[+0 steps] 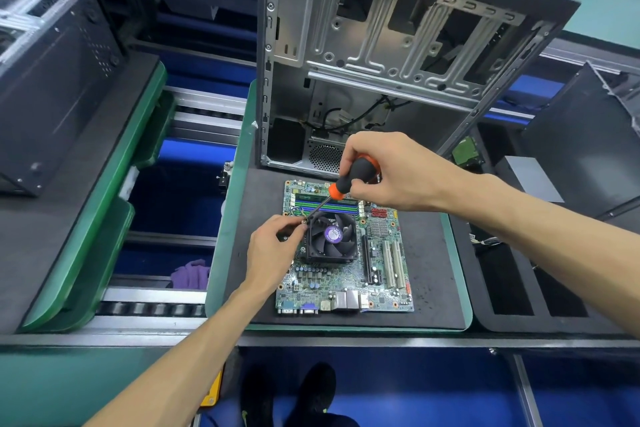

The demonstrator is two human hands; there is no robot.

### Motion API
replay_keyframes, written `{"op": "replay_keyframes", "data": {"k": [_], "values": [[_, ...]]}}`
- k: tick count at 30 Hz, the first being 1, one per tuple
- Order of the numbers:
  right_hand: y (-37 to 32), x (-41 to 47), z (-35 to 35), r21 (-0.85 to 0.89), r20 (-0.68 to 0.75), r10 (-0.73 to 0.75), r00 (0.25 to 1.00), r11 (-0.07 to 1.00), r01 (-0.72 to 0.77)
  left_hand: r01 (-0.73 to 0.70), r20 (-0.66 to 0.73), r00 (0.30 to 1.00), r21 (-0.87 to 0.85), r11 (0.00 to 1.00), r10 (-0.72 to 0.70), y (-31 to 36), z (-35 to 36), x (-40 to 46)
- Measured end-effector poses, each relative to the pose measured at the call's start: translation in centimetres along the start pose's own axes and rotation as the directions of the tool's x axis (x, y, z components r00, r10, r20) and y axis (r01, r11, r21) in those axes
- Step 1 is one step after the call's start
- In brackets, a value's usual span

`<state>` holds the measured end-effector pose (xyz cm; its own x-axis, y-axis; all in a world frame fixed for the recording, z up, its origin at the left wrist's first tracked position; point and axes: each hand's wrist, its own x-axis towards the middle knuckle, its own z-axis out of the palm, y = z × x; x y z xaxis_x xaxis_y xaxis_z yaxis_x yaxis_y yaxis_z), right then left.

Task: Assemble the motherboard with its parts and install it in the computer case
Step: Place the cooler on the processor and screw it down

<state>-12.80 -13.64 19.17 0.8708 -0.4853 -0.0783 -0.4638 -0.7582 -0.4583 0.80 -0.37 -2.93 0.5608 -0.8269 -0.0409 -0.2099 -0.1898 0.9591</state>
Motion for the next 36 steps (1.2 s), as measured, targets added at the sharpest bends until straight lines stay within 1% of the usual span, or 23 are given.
{"op": "replay_keyframes", "data": {"k": [8,11,14,17,19,23,27,29,31,33,34,36], "values": [[0.2,0.1,0.0,-0.005,0.009,-0.003,1.000,1.000,0.003,0.001,0.005,1.000,0.003,1.000,-0.001,-0.1,0.0,0.0],[0.2,0.2,-0.1,-0.015,0.033,-0.009,0.999,1.000,0.010,0.000,0.004,1.000,0.005,1.000,0.000,0.0,0.0,0.0],[-0.1,0.4,-0.6,-0.004,0.118,-0.054,0.992,0.998,0.055,0.000,0.000,1.000,0.012,1.000,0.000,0.0,0.0,0.0],[-0.8,1.2,-1.1,-0.089,0.260,-0.156,0.953,0.979,0.185,-0.002,-0.005,1.000,0.005,1.000,0.002,0.0,0.0,-0.1],[-1.2,2.0,-1.4,-0.157,0.345,-0.191,0.919,0.953,0.257,-0.001,-0.008,1.000,0.000,1.000,0.001,0.1,0.0,-0.1],[-2.3,3.4,-2.1,-0.255,0.465,-0.229,0.855,0.891,0.377,0.009,-0.006,1.000,-0.010,1.000,-0.009,0.0,0.0,-0.3],[-3.3,5.1,-2.5,-0.389,0.599,-0.233,0.766,0.751,0.533,0.017,0.012,1.000,-0.016,1.000,-0.017,0.0,-0.1,-0.2],[-3.7,5.9,-2.4,-0.444,0.634,-0.218,0.742,0.683,0.580,0.022,0.015,1.000,-0.015,1.000,-0.022,-0.2,-0.2,-0.2],[-4.0,6.3,-2.4,-0.455,0.652,-0.223,0.724,0.649,0.610,0.022,0.018,1.000,-0.014,1.000,-0.021,-0.3,-0.3,-0.2],[-4.2,6.5,-2.3,-0.459,0.649,-0.231,0.724,0.640,0.616,0.017,0.023,1.000,-0.004,1.000,-0.017,-0.3,-0.3,-0.3],[-4.3,6.4,-2.2,-0.475,0.633,-0.223,0.741,0.644,0.600,0.016,0.025,1.000,0.000,1.000,-0.016,-0.3,-0.4,-0.3],[-4.5,6.2,-1.5,-0.527,0.573,-0.188,0.797,0.661,0.535,0.013,0.030,0.999,-0.001,1.000,-0.013,-0.2,-0.4,-0.3]]}}
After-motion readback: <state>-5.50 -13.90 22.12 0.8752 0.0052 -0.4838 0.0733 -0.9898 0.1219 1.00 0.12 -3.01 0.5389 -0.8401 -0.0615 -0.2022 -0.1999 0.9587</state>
